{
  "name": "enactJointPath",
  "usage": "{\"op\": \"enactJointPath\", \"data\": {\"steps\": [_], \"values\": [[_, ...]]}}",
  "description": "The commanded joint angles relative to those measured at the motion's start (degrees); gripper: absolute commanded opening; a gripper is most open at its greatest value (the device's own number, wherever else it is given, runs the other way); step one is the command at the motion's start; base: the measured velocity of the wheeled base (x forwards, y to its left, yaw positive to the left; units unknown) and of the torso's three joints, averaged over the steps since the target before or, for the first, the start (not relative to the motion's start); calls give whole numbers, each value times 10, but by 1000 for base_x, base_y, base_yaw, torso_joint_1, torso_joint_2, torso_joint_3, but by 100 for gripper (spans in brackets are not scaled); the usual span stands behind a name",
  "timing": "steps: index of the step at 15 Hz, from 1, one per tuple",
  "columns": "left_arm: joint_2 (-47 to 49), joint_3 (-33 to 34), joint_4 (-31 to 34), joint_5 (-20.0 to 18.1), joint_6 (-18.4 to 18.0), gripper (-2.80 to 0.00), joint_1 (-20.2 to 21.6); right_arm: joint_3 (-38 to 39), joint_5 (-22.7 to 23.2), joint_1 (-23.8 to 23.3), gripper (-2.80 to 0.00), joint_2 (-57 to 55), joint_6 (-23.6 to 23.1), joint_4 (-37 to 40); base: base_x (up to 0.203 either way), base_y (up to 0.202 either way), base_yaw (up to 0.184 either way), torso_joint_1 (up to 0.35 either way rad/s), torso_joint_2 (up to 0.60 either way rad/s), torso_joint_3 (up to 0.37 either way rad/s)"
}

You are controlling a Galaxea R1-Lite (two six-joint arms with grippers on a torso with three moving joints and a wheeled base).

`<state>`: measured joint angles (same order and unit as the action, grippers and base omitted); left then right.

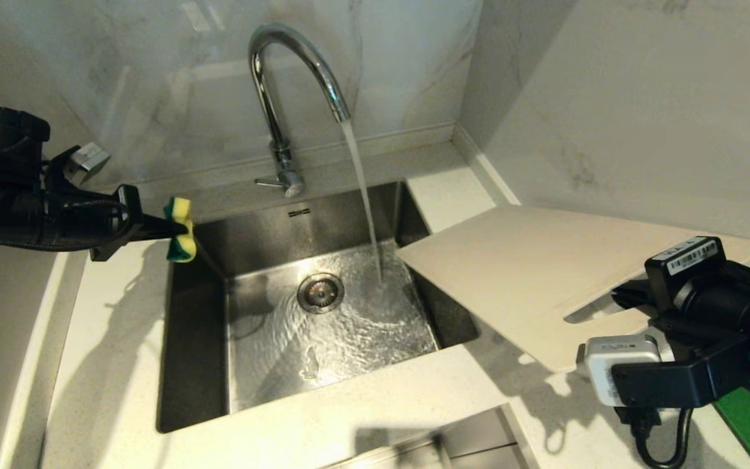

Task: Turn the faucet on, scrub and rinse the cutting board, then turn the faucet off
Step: Put down the cutting board

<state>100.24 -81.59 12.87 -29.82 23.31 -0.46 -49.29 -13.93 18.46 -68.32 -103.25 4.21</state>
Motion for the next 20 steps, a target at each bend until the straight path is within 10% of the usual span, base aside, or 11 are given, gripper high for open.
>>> {"op": "enactJointPath", "data": {"steps": [1,10,20], "values": [[2,-14,16,-2,2,-280,-2,-2,-10,1,-280,-6,21,28,0,0,0,0,0,0],[1,-28,28,-1,2,-280,-19,2,-45,48,-280,-10,86,120,0,0,0,0,0,0],[2,-24,26,2,2,-280,-23,105,-11,135,-280,-67,346,160,0,0,0,0,0,0]]}}
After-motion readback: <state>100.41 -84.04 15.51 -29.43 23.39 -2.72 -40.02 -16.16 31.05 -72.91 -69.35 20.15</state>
